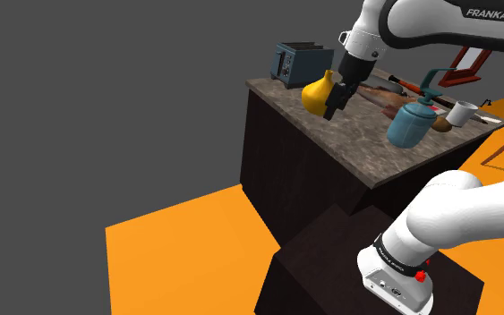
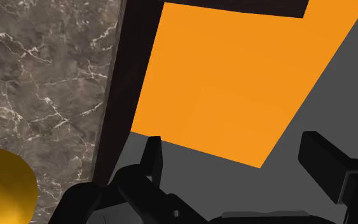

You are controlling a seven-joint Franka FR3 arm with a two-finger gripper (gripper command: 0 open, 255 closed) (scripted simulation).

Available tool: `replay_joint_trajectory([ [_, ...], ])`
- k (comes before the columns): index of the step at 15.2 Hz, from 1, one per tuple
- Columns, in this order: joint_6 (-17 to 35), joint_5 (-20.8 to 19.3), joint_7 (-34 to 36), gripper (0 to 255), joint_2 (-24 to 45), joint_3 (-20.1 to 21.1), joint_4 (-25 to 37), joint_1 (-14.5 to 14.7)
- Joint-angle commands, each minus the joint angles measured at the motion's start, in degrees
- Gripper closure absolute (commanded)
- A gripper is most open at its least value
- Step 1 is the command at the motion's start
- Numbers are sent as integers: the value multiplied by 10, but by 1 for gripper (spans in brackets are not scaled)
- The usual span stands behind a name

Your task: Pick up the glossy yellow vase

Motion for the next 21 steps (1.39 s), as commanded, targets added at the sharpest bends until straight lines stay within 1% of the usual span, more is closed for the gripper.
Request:
replay_joint_trajectory([
  [1,0,0,0,0,0,0,0,0],
  [6,18,-29,-55,0,75,-48,54,-21],
  [11,29,-45,-109,0,159,-93,125,-35],
  [16,30,-48,-163,0,249,-134,212,-46],
  [21,20,-35,-219,0,347,-172,317,-58],
])
